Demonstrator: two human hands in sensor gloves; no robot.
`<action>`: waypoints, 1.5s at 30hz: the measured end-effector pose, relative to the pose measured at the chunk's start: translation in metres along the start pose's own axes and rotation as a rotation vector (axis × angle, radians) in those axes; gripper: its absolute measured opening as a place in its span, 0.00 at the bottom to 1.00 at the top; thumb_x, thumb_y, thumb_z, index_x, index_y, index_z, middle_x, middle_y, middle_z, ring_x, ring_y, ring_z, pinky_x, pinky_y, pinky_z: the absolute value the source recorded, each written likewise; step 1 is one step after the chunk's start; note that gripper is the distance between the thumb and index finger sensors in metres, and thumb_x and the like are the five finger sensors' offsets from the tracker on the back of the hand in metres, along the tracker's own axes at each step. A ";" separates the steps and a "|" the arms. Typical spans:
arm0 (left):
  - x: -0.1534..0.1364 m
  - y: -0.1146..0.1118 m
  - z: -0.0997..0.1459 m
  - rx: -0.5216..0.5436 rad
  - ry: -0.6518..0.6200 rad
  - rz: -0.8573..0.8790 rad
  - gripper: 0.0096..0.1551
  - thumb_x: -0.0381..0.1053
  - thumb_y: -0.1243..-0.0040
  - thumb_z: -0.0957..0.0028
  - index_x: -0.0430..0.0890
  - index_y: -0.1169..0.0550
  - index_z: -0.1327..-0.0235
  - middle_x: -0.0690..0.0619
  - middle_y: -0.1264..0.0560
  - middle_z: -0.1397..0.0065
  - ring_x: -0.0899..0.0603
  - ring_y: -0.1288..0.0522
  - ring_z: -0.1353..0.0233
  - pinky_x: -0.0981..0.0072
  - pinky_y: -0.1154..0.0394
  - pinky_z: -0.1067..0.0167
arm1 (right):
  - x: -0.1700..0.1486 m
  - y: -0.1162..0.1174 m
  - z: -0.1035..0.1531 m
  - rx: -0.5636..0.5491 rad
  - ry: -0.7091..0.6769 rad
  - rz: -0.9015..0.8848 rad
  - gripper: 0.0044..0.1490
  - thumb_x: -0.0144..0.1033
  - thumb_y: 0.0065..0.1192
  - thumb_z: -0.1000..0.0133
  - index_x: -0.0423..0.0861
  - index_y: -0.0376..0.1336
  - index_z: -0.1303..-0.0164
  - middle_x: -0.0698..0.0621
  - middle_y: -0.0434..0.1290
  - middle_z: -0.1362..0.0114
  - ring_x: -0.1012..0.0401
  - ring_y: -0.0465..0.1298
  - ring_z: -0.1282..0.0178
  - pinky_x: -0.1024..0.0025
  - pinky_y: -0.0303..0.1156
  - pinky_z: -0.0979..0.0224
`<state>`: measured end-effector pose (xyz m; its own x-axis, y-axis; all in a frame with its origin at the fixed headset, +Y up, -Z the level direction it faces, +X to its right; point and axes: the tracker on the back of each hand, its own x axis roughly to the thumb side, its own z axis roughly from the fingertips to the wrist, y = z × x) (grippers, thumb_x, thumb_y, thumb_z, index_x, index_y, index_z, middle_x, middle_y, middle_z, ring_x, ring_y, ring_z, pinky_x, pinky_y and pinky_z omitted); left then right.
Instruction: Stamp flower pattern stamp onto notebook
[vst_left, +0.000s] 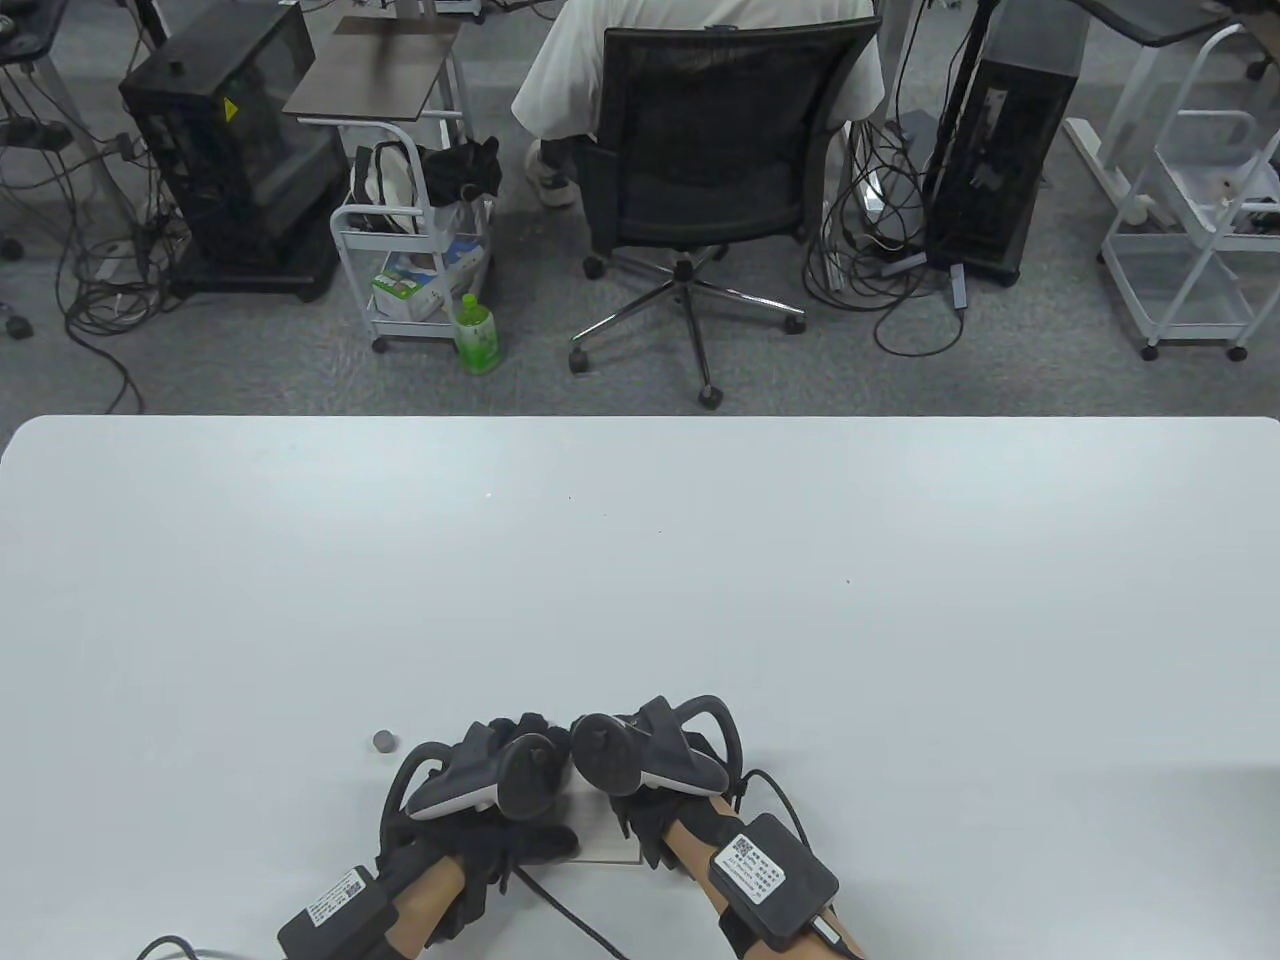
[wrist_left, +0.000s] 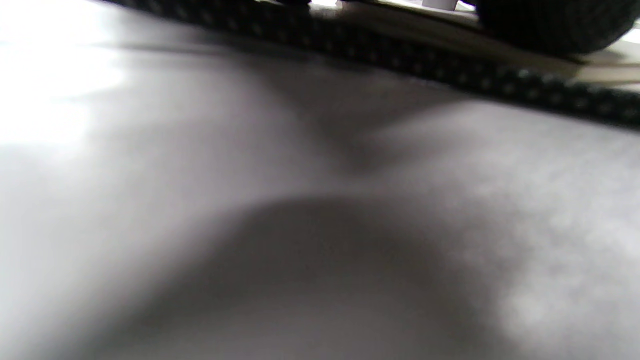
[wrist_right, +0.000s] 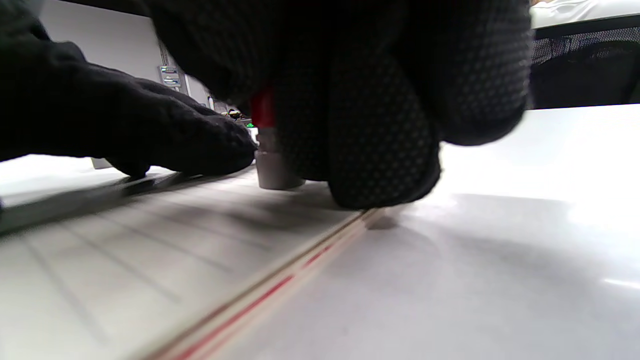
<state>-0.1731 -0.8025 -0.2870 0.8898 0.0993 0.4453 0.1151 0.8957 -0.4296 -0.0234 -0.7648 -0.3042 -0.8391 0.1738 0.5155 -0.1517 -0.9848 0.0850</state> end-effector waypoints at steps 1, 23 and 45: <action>0.000 0.000 0.000 0.000 0.000 -0.001 0.60 0.74 0.51 0.64 0.47 0.53 0.23 0.44 0.59 0.18 0.31 0.57 0.21 0.34 0.51 0.31 | 0.000 0.000 0.000 -0.001 0.002 -0.003 0.28 0.34 0.66 0.53 0.49 0.70 0.40 0.39 0.79 0.48 0.48 0.87 0.56 0.51 0.80 0.46; 0.000 -0.001 0.000 0.000 -0.001 0.000 0.60 0.74 0.51 0.64 0.47 0.54 0.23 0.44 0.59 0.18 0.31 0.57 0.21 0.34 0.51 0.31 | -0.001 0.002 0.002 -0.001 0.006 -0.002 0.27 0.34 0.65 0.52 0.51 0.70 0.40 0.39 0.78 0.47 0.48 0.86 0.56 0.51 0.79 0.45; 0.000 -0.001 0.000 -0.001 -0.002 0.001 0.60 0.74 0.51 0.64 0.47 0.54 0.23 0.44 0.59 0.18 0.31 0.57 0.21 0.34 0.51 0.31 | -0.018 -0.024 0.023 -0.142 -0.014 -0.008 0.28 0.35 0.65 0.52 0.48 0.70 0.40 0.40 0.80 0.49 0.49 0.87 0.57 0.50 0.79 0.47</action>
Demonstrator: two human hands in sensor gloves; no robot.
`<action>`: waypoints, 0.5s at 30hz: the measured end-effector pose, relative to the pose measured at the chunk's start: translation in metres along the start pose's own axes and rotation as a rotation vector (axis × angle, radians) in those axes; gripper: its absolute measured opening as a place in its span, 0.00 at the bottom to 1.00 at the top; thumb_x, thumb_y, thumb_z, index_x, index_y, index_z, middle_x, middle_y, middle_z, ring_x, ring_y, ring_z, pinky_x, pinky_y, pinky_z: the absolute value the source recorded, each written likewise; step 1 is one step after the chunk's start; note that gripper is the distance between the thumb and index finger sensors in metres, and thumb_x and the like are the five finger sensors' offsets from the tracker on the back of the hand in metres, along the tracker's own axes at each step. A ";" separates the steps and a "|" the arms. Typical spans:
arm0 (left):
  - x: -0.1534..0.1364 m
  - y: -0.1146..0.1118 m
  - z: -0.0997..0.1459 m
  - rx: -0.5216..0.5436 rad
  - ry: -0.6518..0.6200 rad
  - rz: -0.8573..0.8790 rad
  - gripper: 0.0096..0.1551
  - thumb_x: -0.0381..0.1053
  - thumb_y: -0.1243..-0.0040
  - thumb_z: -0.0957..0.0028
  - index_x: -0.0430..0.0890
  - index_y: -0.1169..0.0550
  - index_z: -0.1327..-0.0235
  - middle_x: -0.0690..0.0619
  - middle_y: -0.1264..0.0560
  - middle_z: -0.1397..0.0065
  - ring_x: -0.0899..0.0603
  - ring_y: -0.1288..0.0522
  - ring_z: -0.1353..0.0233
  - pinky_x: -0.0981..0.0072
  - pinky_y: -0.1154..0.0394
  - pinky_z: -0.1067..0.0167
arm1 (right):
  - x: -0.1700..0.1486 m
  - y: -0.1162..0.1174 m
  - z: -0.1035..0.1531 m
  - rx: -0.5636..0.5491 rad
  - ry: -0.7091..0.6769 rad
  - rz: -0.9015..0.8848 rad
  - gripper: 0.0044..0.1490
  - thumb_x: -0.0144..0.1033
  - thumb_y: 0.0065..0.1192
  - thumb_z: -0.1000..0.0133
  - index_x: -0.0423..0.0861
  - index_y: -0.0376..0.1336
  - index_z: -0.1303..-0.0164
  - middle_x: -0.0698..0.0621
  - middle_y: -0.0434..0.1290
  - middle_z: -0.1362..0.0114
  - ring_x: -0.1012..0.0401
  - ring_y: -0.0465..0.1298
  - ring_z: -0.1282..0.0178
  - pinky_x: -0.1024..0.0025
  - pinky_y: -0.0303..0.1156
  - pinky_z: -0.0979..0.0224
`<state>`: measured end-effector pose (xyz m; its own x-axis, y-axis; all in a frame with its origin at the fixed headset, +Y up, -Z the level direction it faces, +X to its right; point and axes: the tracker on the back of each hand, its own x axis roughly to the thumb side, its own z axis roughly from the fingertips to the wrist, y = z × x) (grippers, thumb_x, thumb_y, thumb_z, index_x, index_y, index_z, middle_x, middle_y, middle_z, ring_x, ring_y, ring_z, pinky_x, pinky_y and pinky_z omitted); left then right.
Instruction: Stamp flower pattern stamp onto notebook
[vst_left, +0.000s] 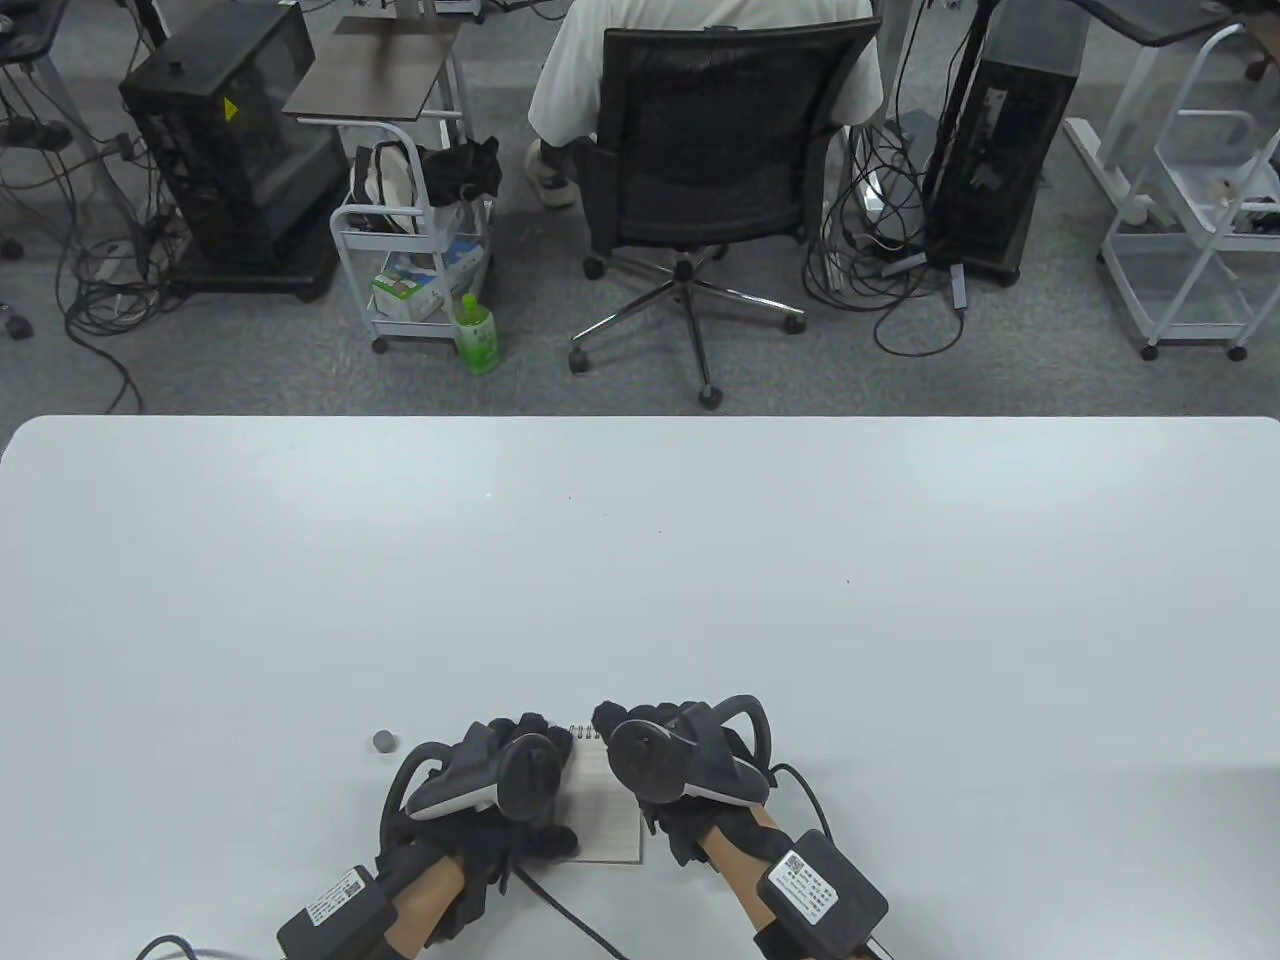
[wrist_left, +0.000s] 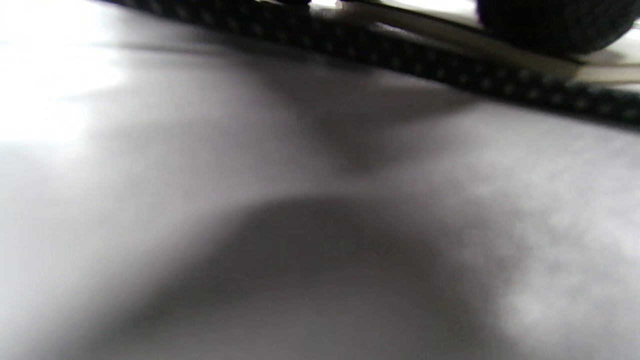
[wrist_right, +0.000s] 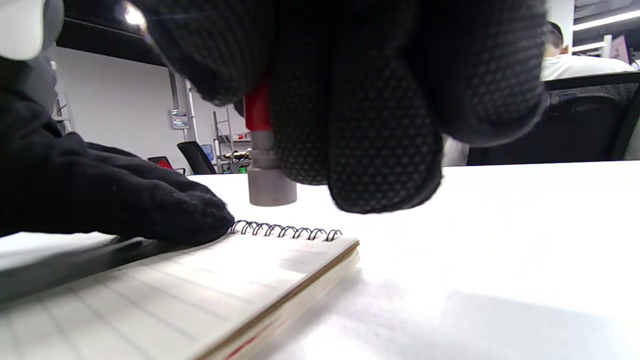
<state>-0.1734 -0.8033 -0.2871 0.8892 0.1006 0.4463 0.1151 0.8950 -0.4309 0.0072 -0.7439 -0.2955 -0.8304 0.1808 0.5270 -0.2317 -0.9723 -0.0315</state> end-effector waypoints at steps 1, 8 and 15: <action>0.000 0.000 0.000 0.000 0.000 0.000 0.60 0.74 0.51 0.64 0.48 0.54 0.23 0.44 0.59 0.18 0.31 0.57 0.21 0.34 0.51 0.31 | -0.002 0.000 0.001 -0.011 0.006 -0.014 0.28 0.35 0.65 0.52 0.48 0.70 0.40 0.40 0.80 0.49 0.49 0.87 0.57 0.49 0.79 0.47; 0.000 0.000 0.000 0.000 0.000 0.000 0.60 0.74 0.51 0.64 0.48 0.54 0.23 0.44 0.59 0.18 0.31 0.57 0.21 0.34 0.51 0.31 | -0.007 0.006 0.003 0.001 0.019 -0.010 0.28 0.36 0.66 0.52 0.48 0.70 0.40 0.40 0.80 0.49 0.49 0.87 0.57 0.49 0.79 0.47; 0.000 0.000 0.000 0.000 0.000 0.000 0.60 0.74 0.51 0.64 0.47 0.54 0.23 0.44 0.59 0.18 0.31 0.57 0.21 0.34 0.51 0.31 | -0.005 0.013 0.002 0.028 0.014 -0.004 0.28 0.36 0.66 0.52 0.49 0.70 0.40 0.40 0.80 0.49 0.49 0.87 0.57 0.49 0.79 0.47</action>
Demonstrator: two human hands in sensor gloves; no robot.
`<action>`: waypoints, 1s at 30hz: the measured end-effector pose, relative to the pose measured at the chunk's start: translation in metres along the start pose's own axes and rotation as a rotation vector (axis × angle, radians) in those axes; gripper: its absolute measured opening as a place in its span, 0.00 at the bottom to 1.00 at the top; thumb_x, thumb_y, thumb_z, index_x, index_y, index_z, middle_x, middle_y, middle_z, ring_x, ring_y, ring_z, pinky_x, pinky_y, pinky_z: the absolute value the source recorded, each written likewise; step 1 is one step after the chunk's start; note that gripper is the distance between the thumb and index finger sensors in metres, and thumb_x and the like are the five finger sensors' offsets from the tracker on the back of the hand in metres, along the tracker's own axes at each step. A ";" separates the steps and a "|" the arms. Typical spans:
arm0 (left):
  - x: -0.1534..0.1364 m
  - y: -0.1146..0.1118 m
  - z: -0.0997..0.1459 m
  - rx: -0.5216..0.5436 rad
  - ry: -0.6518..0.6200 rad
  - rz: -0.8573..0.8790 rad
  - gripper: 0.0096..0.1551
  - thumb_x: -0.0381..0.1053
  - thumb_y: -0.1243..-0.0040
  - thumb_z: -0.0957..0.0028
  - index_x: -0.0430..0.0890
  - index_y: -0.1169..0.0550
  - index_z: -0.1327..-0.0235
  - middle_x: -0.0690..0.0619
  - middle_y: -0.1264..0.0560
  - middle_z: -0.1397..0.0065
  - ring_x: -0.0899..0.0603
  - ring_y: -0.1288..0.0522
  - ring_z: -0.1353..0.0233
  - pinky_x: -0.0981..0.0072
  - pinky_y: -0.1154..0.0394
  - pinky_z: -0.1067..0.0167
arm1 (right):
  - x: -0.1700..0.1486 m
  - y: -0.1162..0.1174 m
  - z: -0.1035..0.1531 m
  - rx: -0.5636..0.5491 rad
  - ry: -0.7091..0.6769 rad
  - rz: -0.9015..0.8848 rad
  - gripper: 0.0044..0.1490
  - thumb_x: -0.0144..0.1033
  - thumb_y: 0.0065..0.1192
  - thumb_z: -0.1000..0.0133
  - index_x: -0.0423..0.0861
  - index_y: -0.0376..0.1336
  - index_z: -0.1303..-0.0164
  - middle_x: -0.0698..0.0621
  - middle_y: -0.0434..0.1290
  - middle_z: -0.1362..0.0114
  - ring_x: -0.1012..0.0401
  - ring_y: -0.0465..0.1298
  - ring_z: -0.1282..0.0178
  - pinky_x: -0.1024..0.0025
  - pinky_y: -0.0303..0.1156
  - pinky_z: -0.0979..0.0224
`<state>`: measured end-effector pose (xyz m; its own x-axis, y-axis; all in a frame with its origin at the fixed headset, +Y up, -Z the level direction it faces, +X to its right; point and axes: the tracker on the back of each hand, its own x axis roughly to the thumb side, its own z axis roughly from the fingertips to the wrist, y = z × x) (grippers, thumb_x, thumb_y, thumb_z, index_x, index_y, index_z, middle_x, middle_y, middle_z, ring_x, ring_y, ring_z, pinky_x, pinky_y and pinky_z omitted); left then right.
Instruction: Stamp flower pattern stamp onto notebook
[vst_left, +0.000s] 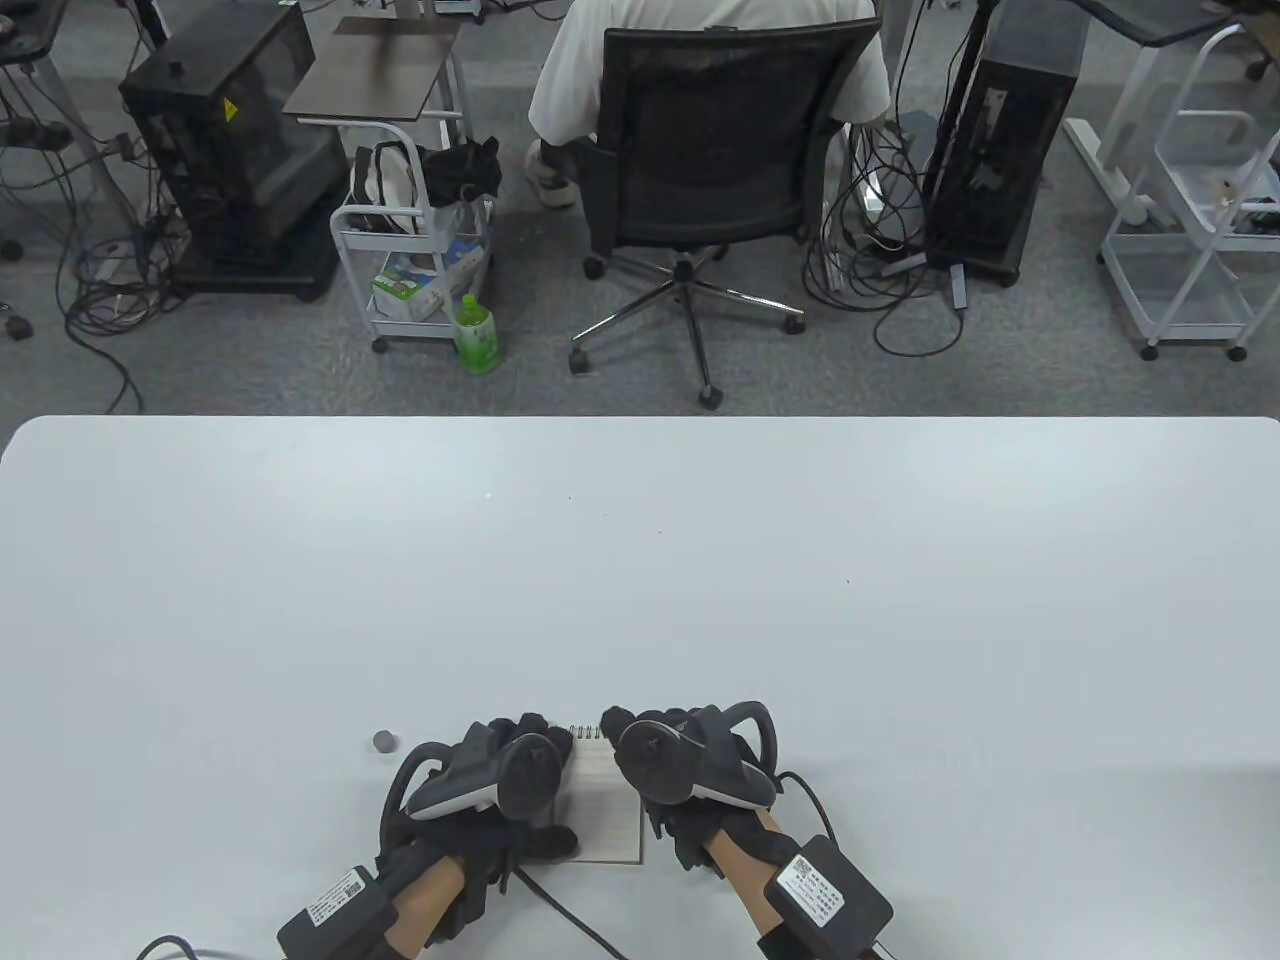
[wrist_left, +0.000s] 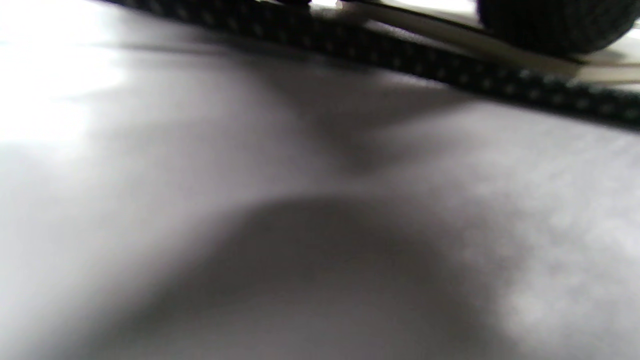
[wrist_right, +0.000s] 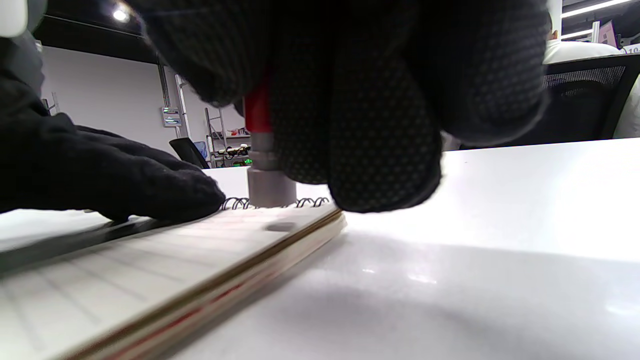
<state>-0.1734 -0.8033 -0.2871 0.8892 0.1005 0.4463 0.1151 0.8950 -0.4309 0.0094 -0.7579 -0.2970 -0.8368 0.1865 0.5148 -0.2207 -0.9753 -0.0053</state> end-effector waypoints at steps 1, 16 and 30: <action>0.000 0.000 0.000 0.000 0.000 0.000 0.60 0.74 0.51 0.64 0.48 0.53 0.23 0.44 0.59 0.18 0.31 0.57 0.21 0.34 0.51 0.31 | 0.000 0.001 0.000 0.003 0.000 0.000 0.28 0.36 0.66 0.52 0.49 0.70 0.40 0.40 0.80 0.48 0.49 0.87 0.57 0.49 0.79 0.47; 0.000 0.000 0.000 0.000 0.000 0.000 0.60 0.74 0.51 0.64 0.48 0.54 0.23 0.44 0.59 0.18 0.31 0.57 0.21 0.34 0.51 0.31 | 0.002 0.010 -0.001 0.026 -0.010 0.021 0.28 0.35 0.66 0.52 0.48 0.69 0.39 0.40 0.80 0.48 0.48 0.87 0.56 0.49 0.79 0.46; 0.000 0.000 0.000 0.000 0.000 0.000 0.60 0.74 0.51 0.64 0.48 0.54 0.23 0.44 0.59 0.18 0.31 0.57 0.21 0.34 0.51 0.31 | 0.004 0.012 0.000 0.012 0.036 0.015 0.28 0.35 0.66 0.52 0.45 0.70 0.40 0.38 0.81 0.51 0.48 0.88 0.58 0.49 0.80 0.48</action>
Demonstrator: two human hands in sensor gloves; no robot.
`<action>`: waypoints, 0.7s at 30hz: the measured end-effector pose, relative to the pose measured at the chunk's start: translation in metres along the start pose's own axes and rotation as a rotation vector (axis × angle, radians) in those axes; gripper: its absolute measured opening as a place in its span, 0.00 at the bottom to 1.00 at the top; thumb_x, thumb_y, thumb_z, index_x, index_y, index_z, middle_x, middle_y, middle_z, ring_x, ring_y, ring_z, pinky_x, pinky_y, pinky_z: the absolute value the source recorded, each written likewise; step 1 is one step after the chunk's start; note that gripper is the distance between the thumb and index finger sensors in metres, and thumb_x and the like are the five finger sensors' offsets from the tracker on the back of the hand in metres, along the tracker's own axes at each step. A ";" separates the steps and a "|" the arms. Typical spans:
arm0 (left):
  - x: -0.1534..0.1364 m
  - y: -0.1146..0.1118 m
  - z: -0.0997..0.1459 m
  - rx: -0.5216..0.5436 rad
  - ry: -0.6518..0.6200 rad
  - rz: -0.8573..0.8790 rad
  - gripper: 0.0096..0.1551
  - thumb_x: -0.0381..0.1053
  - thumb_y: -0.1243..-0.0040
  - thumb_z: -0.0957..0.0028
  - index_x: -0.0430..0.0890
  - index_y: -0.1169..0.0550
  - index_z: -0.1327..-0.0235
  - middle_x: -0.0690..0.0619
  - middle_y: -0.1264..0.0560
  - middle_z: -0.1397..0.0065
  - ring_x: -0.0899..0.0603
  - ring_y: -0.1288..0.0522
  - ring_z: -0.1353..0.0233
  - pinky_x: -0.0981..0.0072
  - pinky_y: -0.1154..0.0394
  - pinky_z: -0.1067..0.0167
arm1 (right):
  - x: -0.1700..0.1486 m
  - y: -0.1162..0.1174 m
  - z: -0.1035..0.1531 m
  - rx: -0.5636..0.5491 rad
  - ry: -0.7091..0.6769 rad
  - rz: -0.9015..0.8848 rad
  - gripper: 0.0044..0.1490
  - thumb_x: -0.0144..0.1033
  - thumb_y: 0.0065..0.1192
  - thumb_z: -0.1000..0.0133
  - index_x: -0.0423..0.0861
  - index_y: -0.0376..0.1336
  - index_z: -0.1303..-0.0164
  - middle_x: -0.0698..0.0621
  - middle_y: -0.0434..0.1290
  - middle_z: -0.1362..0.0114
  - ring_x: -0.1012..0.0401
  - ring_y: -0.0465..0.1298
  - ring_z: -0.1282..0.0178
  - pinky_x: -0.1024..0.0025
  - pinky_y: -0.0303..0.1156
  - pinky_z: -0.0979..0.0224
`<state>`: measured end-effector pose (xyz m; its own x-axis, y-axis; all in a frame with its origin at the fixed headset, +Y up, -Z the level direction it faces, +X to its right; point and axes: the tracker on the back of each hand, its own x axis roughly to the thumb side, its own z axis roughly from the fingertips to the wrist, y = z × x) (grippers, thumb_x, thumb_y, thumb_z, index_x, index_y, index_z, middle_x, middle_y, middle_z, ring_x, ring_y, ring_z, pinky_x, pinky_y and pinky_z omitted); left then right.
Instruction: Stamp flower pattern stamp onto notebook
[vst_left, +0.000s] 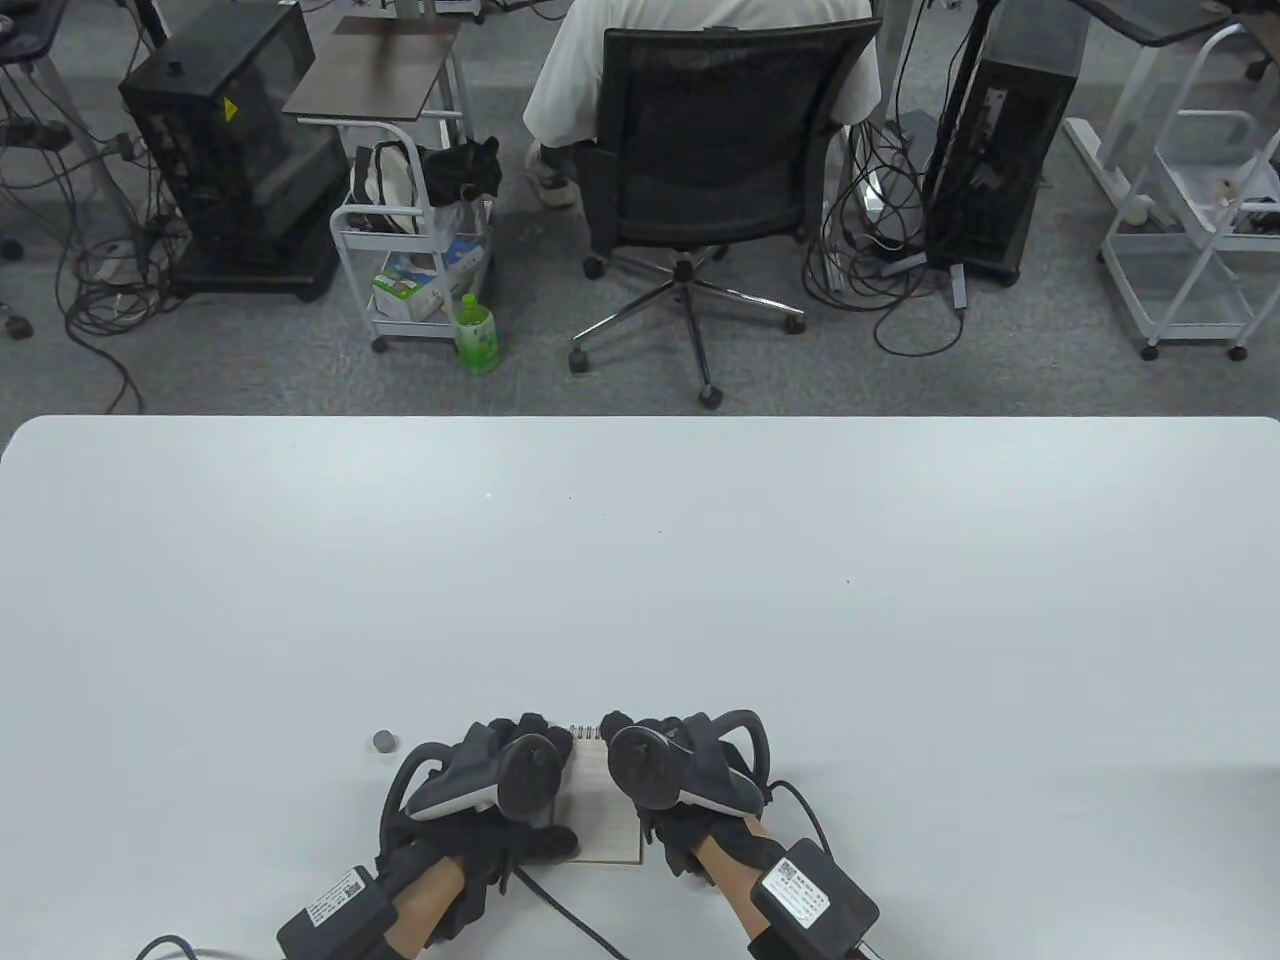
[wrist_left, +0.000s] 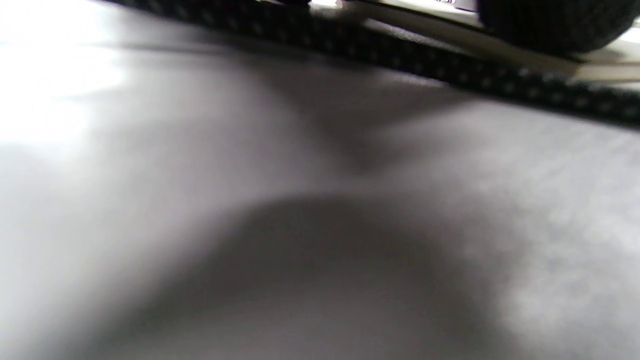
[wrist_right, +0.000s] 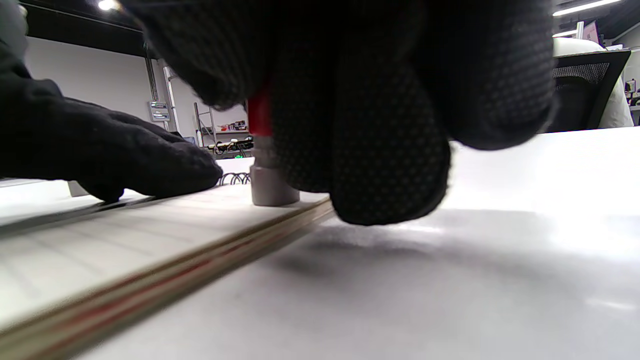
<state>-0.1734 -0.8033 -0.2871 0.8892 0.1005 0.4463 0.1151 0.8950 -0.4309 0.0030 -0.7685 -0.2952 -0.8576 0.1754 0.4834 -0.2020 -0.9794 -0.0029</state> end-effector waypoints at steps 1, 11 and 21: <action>0.000 0.000 0.000 0.000 0.000 0.000 0.60 0.74 0.51 0.64 0.47 0.54 0.23 0.44 0.59 0.18 0.31 0.57 0.21 0.34 0.51 0.31 | 0.001 0.001 -0.001 0.010 0.005 0.004 0.28 0.35 0.66 0.52 0.45 0.70 0.40 0.38 0.81 0.51 0.48 0.88 0.58 0.49 0.80 0.48; 0.000 0.000 0.000 0.000 0.000 0.000 0.60 0.74 0.51 0.64 0.47 0.54 0.23 0.44 0.59 0.18 0.31 0.57 0.21 0.34 0.51 0.31 | 0.007 0.004 -0.002 0.029 0.003 0.041 0.28 0.34 0.65 0.52 0.45 0.69 0.39 0.38 0.79 0.49 0.48 0.87 0.57 0.49 0.80 0.46; 0.000 0.000 0.000 -0.002 0.001 -0.003 0.60 0.74 0.52 0.64 0.47 0.54 0.23 0.44 0.59 0.18 0.31 0.58 0.21 0.34 0.52 0.31 | 0.001 0.006 -0.002 0.036 0.009 -0.020 0.28 0.33 0.65 0.52 0.47 0.70 0.40 0.38 0.79 0.49 0.47 0.87 0.56 0.49 0.80 0.45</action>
<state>-0.1731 -0.8034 -0.2868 0.8891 0.0971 0.4472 0.1190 0.8946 -0.4308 -0.0003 -0.7741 -0.2961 -0.8577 0.1952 0.4756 -0.2018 -0.9787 0.0379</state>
